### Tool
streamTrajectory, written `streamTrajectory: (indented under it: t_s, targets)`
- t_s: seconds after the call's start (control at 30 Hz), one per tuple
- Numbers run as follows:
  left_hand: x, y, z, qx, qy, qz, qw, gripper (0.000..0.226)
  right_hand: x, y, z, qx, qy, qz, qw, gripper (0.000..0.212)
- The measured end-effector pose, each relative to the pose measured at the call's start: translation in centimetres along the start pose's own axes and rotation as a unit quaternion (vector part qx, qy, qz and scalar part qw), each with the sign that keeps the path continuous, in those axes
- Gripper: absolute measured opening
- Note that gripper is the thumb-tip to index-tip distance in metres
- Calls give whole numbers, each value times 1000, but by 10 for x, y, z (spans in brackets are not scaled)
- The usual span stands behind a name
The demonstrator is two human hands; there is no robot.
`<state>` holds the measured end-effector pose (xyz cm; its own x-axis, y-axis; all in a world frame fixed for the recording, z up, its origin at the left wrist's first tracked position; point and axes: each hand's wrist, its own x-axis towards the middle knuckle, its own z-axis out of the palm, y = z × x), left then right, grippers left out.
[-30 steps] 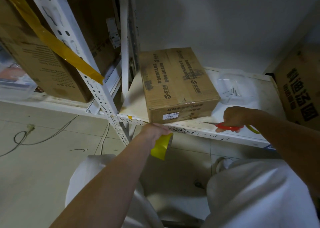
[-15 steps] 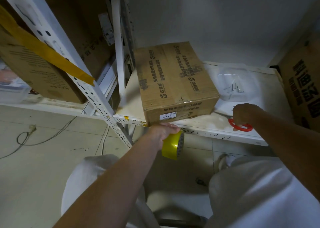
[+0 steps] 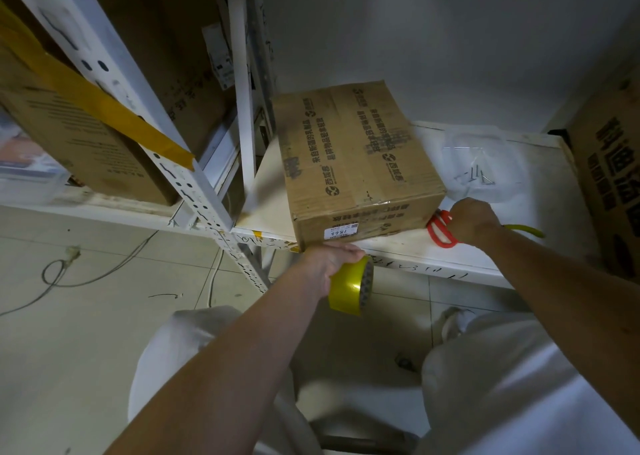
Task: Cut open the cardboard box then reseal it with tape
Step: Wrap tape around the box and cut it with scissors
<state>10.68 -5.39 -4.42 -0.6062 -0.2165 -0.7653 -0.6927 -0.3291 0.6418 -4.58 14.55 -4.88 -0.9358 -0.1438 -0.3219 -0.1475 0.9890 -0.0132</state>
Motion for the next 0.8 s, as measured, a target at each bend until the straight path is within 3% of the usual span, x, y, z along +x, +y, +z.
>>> streamTrajectory:
  t_s: [0.07,0.17,0.23,0.3,0.4,0.53,0.63,0.8]
  targets:
    - [-1,0,-1,-2,-2,2,1000,14,0,2,-4,43,48,14,998,25]
    - [-3,1,-3,-5,-10,5,1000,13,-7,-6,-20,99,193,21,976,19]
    - [-5,1,-5,-13,-11,12,1000,15,-18,-19,-33,126,292,-17,948,21]
    - [-8,1,-9,-24,-12,22,999,17,-32,-36,-44,154,340,-88,923,23]
    - [-11,1,-16,-30,-12,30,999,16,-45,-66,-49,124,330,-223,909,35]
    - [-12,-1,-29,-24,12,38,999,11,-55,-107,-42,-39,195,-368,908,65]
    - [-11,-4,-38,-19,13,45,999,11,-59,-129,-32,-90,166,-396,899,76]
    - [-8,-9,-47,-20,20,38,999,10,-55,-143,-19,-142,210,-366,895,76]
